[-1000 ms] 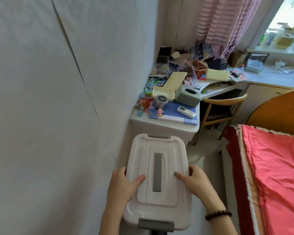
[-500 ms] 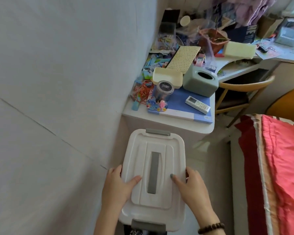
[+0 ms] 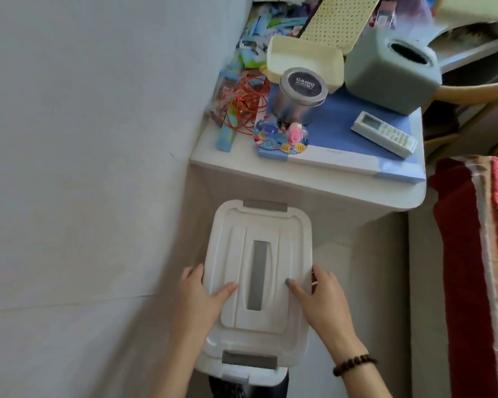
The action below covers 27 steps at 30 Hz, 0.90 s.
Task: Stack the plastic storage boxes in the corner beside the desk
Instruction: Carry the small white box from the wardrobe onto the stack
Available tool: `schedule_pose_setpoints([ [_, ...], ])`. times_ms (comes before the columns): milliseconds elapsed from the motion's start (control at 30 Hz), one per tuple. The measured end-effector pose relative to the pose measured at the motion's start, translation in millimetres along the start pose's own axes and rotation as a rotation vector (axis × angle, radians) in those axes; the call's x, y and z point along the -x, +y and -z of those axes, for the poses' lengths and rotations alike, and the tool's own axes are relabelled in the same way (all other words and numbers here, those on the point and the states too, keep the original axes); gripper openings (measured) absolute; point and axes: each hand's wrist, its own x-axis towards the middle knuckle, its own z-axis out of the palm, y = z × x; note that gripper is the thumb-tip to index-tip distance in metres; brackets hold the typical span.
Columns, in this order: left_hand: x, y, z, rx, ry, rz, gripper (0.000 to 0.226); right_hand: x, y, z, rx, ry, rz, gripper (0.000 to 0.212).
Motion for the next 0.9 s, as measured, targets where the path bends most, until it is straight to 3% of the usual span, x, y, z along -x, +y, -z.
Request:
schedule_pose_setpoints([
  [167, -22.9, -14.3, -23.5, 0.044, -0.019, 0.005, 0.068, -20.8, 15.4, -22.4, 0.017, 0.008, -0.006, 0.031],
  [367, -41.0, -37.1, -44.1, 0.023, -0.065, 0.054, 0.079, -35.2, 29.3, -46.2, 0.034, -0.016, -0.053, 0.038],
  [533, -50.9, -56.6, -56.7, 0.034, -0.057, 0.052, 0.068, -44.9, 36.3, -62.9, 0.058, -0.019, -0.065, 0.039],
  [900, -70.4, -62.8, -57.7, -0.032, -0.032, 0.014, 0.067, -60.8, 35.2, -81.1, 0.07, -0.027, -0.091, 0.031],
])
